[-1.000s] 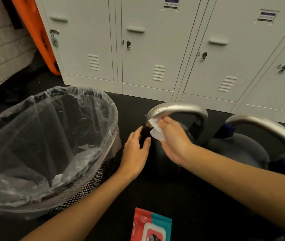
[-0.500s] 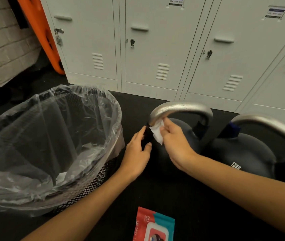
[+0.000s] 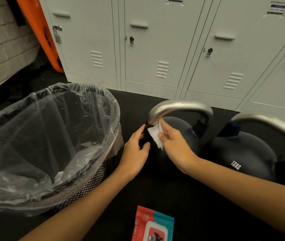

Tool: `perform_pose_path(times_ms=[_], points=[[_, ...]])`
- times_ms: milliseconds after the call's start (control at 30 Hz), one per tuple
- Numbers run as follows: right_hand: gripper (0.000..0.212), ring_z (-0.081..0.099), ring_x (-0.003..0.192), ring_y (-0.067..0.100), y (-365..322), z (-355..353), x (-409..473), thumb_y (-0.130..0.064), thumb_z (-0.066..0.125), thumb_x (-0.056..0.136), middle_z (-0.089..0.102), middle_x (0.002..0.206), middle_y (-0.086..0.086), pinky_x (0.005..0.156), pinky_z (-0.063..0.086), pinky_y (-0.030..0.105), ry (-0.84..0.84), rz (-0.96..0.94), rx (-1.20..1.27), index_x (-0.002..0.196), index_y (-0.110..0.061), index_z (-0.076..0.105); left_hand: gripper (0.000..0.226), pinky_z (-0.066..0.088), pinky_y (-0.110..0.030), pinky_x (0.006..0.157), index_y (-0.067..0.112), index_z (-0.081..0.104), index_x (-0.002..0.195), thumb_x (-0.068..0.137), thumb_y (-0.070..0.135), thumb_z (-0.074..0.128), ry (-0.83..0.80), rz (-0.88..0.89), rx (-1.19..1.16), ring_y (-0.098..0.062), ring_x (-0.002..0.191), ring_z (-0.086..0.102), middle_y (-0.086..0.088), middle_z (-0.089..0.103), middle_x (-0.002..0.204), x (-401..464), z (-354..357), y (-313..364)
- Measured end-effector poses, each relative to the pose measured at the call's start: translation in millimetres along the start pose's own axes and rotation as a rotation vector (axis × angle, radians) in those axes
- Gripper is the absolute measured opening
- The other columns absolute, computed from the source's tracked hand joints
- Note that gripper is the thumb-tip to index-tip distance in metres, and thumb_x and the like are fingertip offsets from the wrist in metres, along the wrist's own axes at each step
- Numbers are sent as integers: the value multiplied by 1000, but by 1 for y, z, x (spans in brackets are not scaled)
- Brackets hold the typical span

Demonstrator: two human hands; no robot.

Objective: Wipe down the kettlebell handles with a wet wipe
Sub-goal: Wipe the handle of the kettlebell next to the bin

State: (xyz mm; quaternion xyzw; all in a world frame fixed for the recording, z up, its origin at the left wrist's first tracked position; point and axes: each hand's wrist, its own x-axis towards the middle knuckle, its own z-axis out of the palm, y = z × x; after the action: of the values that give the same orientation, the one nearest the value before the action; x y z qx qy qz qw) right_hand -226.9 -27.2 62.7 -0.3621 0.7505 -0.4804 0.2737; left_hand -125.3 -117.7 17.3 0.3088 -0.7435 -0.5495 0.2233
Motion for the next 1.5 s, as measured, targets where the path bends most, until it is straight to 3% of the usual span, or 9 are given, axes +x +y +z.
perform_pose_path(times_ms=[67,267,433,533,833,1033,1167,1300,1500], points=[[51,50,127,6,0,-2,-4,-9,37,104,57,137,-10,111,38,32,-9,-6,7,148,-36,40,64,41,-39,109,34,33,148,93,10,55,1,-4,-4,-3,131,43,6,49,142,0,0,0],[41,55,126,7,-9,-12,0,-5,40,103,62,132,-4,113,39,37,37,-2,180,141,-16,50,64,43,-39,107,33,33,149,94,9,55,6,-15,-11,-7,129,46,2,49,142,-1,0,2],[46,56,124,8,-1,-2,1,-6,40,103,64,130,-7,111,41,38,26,9,96,143,-26,48,64,44,-37,106,30,35,148,92,8,56,18,10,-7,-6,127,48,2,49,142,-1,0,2],[52,53,124,6,5,3,-5,-9,39,104,59,134,-10,107,41,27,42,6,37,149,-36,39,64,43,-29,105,29,36,148,92,7,56,13,12,-19,-2,129,46,5,50,141,-1,1,1],[48,50,129,9,-10,2,-7,-9,38,105,54,141,-5,113,39,35,72,19,195,150,-24,39,56,41,-32,109,28,43,144,93,8,55,44,-29,-112,-2,126,49,6,55,137,0,2,3],[52,54,122,10,1,6,-1,-13,36,104,55,139,-5,105,43,30,35,83,-5,150,-36,34,56,41,-28,108,28,45,142,92,4,53,43,-28,-118,-1,126,49,8,56,134,-2,1,3],[45,58,120,12,-11,0,-10,-5,36,104,62,132,-2,103,47,31,15,103,264,143,-23,49,57,40,-34,109,30,43,143,92,6,54,40,-35,-109,-2,127,48,8,55,136,-1,2,2],[38,62,118,14,-34,-12,-13,5,35,102,66,126,5,104,48,30,62,101,632,133,-5,55,58,37,-21,102,30,41,143,93,5,55,43,-33,-83,-2,127,46,8,52,139,-1,3,4],[30,68,100,22,-42,-33,-15,10,35,99,69,112,16,78,58,21,205,137,895,117,8,59,57,37,-30,110,30,42,143,93,5,54,31,-33,-93,0,126,45,10,50,139,-3,2,7]])
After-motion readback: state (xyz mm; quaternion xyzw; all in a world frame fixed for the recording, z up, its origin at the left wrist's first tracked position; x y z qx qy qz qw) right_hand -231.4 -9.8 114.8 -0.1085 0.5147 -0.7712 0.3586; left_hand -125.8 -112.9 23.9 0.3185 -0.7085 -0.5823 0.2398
